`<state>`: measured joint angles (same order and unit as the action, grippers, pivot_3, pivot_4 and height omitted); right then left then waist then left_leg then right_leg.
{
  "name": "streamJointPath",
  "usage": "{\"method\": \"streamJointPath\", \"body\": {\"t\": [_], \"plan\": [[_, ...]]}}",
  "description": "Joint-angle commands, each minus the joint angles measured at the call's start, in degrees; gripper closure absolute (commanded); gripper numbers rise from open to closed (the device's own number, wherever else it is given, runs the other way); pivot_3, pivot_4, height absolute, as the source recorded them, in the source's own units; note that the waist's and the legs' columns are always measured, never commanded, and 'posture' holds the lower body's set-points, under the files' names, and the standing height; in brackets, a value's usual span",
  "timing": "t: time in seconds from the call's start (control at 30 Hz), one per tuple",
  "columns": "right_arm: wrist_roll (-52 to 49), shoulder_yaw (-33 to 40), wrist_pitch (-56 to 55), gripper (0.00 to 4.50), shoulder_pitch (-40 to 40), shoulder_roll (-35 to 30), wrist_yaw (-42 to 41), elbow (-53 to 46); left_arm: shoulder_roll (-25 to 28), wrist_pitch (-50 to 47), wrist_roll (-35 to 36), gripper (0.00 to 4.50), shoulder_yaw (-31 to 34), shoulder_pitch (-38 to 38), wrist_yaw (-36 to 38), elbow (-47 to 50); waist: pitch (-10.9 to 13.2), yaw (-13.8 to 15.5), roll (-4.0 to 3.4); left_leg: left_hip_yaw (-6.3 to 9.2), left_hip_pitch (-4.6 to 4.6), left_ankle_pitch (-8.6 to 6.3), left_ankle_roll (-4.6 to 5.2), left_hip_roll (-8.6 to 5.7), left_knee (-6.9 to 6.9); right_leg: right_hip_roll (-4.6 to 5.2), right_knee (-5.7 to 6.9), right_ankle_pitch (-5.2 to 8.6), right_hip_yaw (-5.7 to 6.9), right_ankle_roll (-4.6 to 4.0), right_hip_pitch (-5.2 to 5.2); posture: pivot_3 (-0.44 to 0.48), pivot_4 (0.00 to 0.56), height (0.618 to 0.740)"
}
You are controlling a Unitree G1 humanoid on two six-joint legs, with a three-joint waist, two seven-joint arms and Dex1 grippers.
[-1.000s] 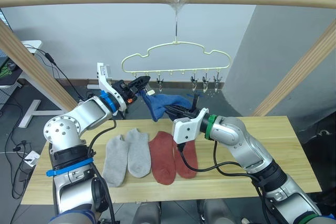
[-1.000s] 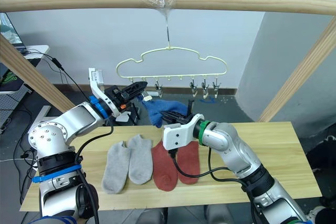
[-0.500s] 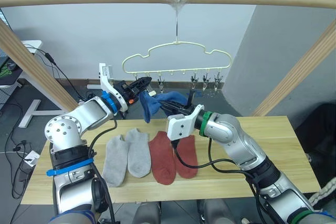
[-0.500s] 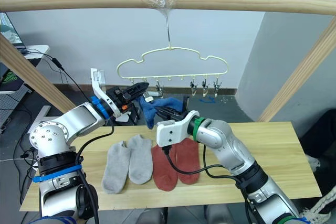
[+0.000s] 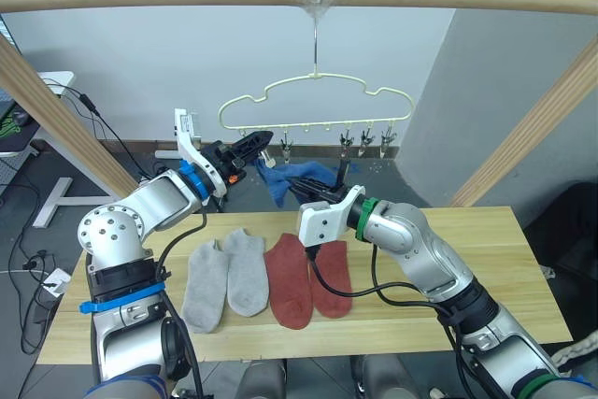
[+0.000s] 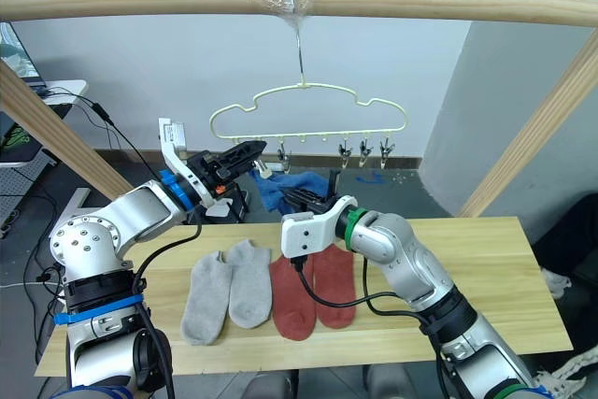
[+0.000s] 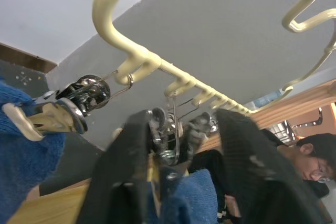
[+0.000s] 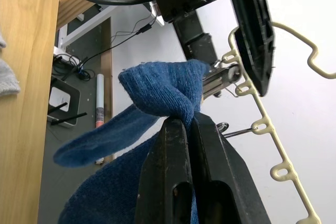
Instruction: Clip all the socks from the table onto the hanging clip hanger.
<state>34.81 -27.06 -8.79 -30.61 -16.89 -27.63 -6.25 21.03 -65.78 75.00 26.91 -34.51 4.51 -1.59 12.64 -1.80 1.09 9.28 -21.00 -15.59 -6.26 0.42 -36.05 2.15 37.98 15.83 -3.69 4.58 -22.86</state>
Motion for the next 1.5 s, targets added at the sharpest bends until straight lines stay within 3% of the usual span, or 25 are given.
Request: {"method": "streamJointPath", "body": {"t": [0.03,0.17,0.5,0.67,0.73,0.9,1.03,1.33,1.5], "plan": [[-0.1,0.4,-0.4,4.50,-0.7,0.1,0.4,-0.6,0.9,0.9,1.1,1.18,0.1,-0.4,0.6,1.7,0.0,0.0,0.00,0.00,0.00,0.00,0.00,0.00,0.00,0.00,0.00,0.00,0.00,0.00,0.00,0.028,0.195,0.740],[-0.1,0.3,-0.4,4.50,-0.8,0.2,0.6,-0.1,1.2,0.7,1.3,0.01,0.2,-0.1,0.7,1.8,0.0,0.0,0.00,0.00,0.00,0.00,0.00,0.00,0.00,0.00,0.00,0.00,0.00,0.00,0.00,0.028,0.195,0.740],[-2.1,0.8,1.2,4.50,-0.2,3.1,1.5,3.5,6.5,-1.1,10.8,0.01,3.5,5.5,-5.4,6.1,0.0,0.0,0.00,-0.05,-0.19,0.00,-0.01,0.03,0.02,-0.01,0.11,-0.02,-0.08,-0.04,-0.33,0.042,0.197,0.740],[-13.6,3.2,6.7,4.50,2.7,9.8,-1.5,6.2,11.4,-1.3,16.9,0.01,3.2,10.4,-7.7,10.8,0.0,0.1,0.08,-0.04,-0.24,0.00,0.00,0.03,0.02,0.00,0.09,-0.04,-0.07,-0.06,-0.34,0.079,0.199,0.740],[-15.8,4.5,9.1,4.50,2.9,11.5,-1.1,6.7,13.7,-0.9,12.9,0.01,1.2,14.2,-4.0,14.4,0.0,0.1,0.06,-0.04,-0.25,0.00,0.00,0.02,0.03,0.00,0.08,-0.04,-0.07,-0.07,-0.35,0.095,0.198,0.740],[-23.4,8.2,16.4,4.50,4.0,15.1,-1.3,6.7,20.3,7.4,-6.2,0.01,-8.0,25.6,10.8,26.8,0.0,0.3,0.02,-0.04,-0.24,0.01,-0.01,0.06,0.08,-0.08,0.08,-0.06,-0.05,-0.14,-0.37,0.113,0.195,0.740],[-25.8,7.7,18.3,3.45,4.7,14.8,-3.5,6.1,17.3,15.6,-15.1,0.00,-12.1,27.4,12.9,30.3,0.0,1.0,0.00,-0.04,-0.25,0.02,-0.02,0.07,0.11,-0.08,0.07,-0.07,-0.04,-0.18,-0.37,0.115,0.194,0.740],[-30.4,9.6,25.5,0.17,9.8,12.0,-4.2,1.2,13.7,31.3,-37.6,0.00,-23.3,27.1,15.3,32.9,0.0,1.6,0.02,-0.08,-0.32,0.02,-0.01,0.07,0.09,-0.08,-0.01,-0.07,-0.07,-0.18,-0.38,0.108,0.192,0.740],[-34.9,14.7,30.7,0.02,15.3,8.2,-4.4,-6.3,8.2,40.6,-51.3,0.00,-31.3,24.3,13.0,29.0,0.0,2.0,0.01,-0.03,-0.47,0.01,0.00,0.04,0.07,-0.07,-0.05,-0.07,-0.03,-0.17,-0.44,0.097,0.193,0.740]]}}
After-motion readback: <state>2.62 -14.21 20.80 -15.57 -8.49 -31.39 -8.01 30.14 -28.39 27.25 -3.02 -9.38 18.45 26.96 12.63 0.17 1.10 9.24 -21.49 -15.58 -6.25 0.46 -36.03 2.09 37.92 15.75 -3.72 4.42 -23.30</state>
